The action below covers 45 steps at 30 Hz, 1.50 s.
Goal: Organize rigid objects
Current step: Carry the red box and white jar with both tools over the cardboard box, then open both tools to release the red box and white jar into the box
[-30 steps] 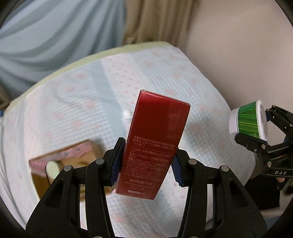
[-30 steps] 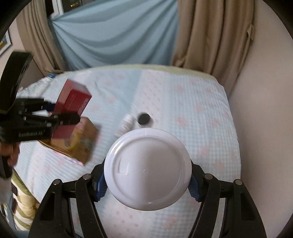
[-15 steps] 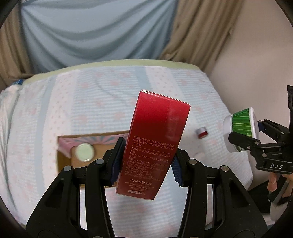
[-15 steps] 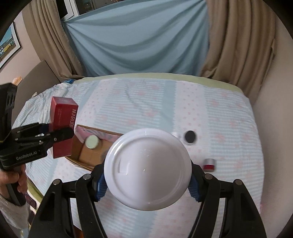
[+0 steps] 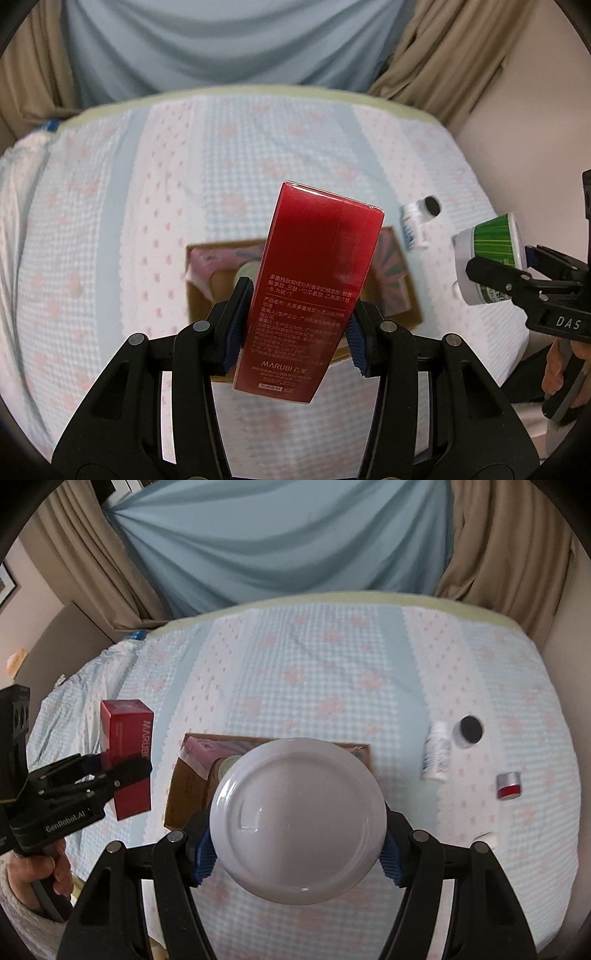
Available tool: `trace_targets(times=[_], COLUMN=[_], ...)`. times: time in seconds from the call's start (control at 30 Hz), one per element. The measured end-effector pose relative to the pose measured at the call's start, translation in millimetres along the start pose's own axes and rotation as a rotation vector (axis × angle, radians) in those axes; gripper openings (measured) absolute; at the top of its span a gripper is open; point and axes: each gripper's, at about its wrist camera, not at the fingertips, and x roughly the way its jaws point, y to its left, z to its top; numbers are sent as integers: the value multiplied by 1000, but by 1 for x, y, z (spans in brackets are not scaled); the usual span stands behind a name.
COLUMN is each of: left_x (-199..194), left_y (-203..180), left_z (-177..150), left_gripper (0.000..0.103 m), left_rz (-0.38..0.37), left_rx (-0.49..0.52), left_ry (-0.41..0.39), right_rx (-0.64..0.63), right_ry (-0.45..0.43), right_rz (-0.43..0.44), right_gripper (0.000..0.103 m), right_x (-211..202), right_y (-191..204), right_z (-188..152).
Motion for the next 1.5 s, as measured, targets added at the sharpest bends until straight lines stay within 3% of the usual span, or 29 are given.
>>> trace_targets(times=[0.2, 0.57, 0.9, 0.93, 0.97, 1.0, 1.03, 1.07, 1.2, 1.5], left_x=[44, 115, 144, 143, 140, 137, 132, 129, 117, 92], left_y=[37, 63, 56, 54, 52, 49, 46, 44, 46, 47], left_z=[-12, -33, -30, -29, -27, -24, -23, -23, -30, -49], left_gripper=[43, 43, 44, 55, 84, 101, 103, 103, 103, 103], left_rz=[1, 32, 55, 44, 24, 13, 13, 17, 29, 48], left_rx=[-50, -109, -58, -46, -37, -25, -10, 2, -11, -41], left_ry=[73, 173, 235, 233, 225, 215, 199, 193, 180, 169], right_rx=[-7, -27, 5, 5, 10, 14, 10, -4, -57, -64], right_ry=[72, 219, 273, 273, 277, 282, 283, 277, 202, 178], right_rz=[-22, -94, -144, -148, -146, -145, -143, -138, -141, -141], right_gripper=[66, 66, 66, 66, 68, 85, 100, 103, 103, 103], right_x=[48, 138, 163, 164, 166, 167, 166, 163, 144, 114], right_y=[18, 18, 0, 0, -1, -2, -2, -2, 2, 8], right_z=[-5, -32, -38, -38, -39, -40, -41, -42, -50, -60])
